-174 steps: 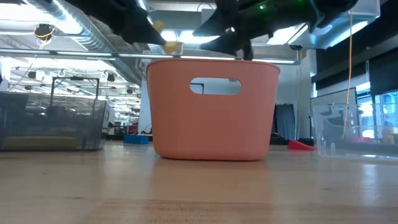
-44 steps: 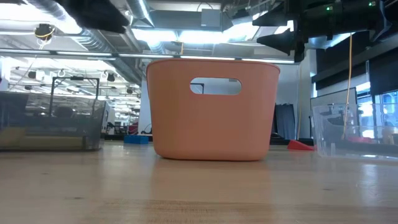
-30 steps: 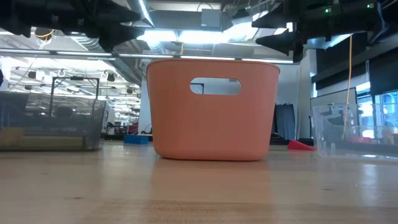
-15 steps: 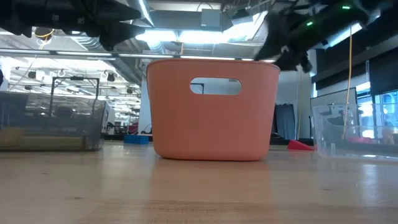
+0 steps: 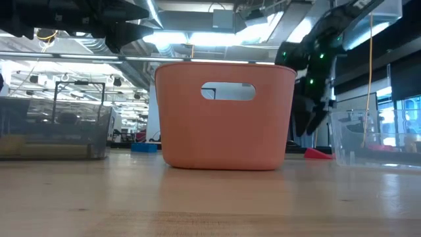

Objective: Sort & place blocks by color
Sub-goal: Put the top red block into the transparent bin

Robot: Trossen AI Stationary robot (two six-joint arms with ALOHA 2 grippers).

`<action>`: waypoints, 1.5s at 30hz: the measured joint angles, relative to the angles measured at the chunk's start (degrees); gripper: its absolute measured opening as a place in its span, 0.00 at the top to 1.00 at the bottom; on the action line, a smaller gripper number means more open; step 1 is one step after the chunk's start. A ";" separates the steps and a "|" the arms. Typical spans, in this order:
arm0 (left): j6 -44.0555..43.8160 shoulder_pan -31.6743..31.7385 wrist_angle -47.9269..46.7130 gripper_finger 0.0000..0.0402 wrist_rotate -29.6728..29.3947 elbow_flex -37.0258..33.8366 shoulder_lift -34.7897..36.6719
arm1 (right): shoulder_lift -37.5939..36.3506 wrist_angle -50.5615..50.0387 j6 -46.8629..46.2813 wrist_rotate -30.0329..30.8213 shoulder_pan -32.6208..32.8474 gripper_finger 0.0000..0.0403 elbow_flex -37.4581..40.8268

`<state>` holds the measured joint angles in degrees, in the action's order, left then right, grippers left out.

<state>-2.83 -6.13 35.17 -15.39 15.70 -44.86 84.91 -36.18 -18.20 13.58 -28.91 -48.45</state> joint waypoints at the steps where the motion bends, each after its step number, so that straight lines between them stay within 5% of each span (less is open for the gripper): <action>1: 0.00 0.00 -0.03 0.39 0.03 0.00 0.00 | 0.76 0.02 1.06 -0.03 -0.71 0.39 -0.01; 22: 0.02 0.00 0.01 0.39 -0.15 0.00 0.00 | 10.07 0.08 8.51 -3.93 -2.45 0.40 -0.19; 26: 0.04 0.00 0.01 0.39 -0.16 0.00 0.00 | 9.92 0.06 8.85 -4.48 -2.45 0.49 -0.12; 30: 0.02 0.00 0.01 0.39 -0.19 0.00 0.00 | 9.39 -1.61 8.74 -3.75 -1.86 0.68 -0.12; 32: 0.02 0.00 0.01 0.39 -0.22 0.00 0.00 | 8.75 -3.53 8.24 -2.25 -0.82 0.68 0.06; 38: 0.02 0.00 -0.43 0.39 -0.21 0.00 0.00 | 0.00 -1.25 4.30 -0.11 6.35 0.68 1.74; 45: 0.00 -0.02 -0.55 0.39 -0.19 0.00 -0.01 | -17.47 15.69 -5.30 5.45 21.01 0.68 10.05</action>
<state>-2.83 -6.15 34.62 -15.57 15.70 -44.87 67.44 -20.49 -23.50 19.04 -7.89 -38.40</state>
